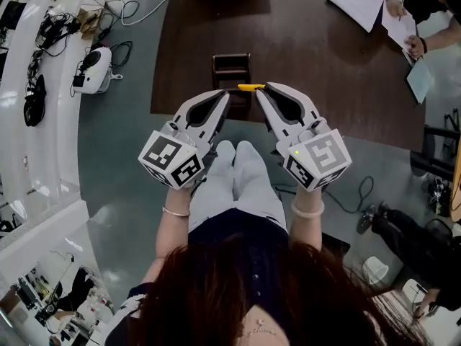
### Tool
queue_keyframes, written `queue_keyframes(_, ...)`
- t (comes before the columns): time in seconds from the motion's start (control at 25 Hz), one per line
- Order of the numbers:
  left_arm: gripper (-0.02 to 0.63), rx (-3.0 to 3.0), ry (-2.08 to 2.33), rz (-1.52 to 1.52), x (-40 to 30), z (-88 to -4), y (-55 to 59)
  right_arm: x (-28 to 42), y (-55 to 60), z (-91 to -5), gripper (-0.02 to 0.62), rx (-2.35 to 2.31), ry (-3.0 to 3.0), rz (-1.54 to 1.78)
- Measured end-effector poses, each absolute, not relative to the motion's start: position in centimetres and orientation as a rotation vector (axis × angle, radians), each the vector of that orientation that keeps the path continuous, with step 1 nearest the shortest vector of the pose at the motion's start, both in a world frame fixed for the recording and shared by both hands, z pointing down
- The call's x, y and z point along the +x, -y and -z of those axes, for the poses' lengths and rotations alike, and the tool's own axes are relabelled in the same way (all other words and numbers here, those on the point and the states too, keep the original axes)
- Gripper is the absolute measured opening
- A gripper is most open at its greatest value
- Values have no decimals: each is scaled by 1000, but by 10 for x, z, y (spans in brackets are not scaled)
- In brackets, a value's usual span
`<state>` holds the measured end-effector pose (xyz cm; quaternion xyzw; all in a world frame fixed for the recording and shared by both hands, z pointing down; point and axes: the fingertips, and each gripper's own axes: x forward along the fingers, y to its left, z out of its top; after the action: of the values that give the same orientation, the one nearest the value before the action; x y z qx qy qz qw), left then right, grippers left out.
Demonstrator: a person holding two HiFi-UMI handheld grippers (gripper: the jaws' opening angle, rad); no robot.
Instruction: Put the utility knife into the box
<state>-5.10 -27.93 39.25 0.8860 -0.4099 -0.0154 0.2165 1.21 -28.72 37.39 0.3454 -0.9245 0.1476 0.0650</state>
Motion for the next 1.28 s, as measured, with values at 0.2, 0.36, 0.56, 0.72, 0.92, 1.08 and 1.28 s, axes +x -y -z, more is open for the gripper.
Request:
queue_keyframes(0.2, 2, 2406, 1122, 22, -54, -419, 287, 11, 292, -421, 49, 1032, 2695, -560)
queue_keyframes(0.36, 2, 2383, 1124, -20, -58, -447, 284, 8, 289, -463, 49, 1034, 2633, -623)
queue_keyframes(0.56, 2, 2354, 1100, -26, -58, -473, 286, -1, 287, -496, 49, 1036, 2599, -664)
queue_keyframes(0.72, 2, 2326, 1087, -19, -61, -486, 283, -10, 283, -511, 49, 1036, 2577, -673)
queue_keyframes(0.92, 2, 2292, 1071, -15, -62, -499, 284, -13, 281, -528, 49, 1031, 2529, -667)
queue_keyframes(1.08, 2, 2275, 1067, -18, -64, -503, 283, -16, 278, -539, 49, 1020, 2496, -674)
queue_keyframes(1.28, 2, 2268, 1061, -15, -64, -502, 285, -15, 278, -544, 49, 1042, 2500, -732)
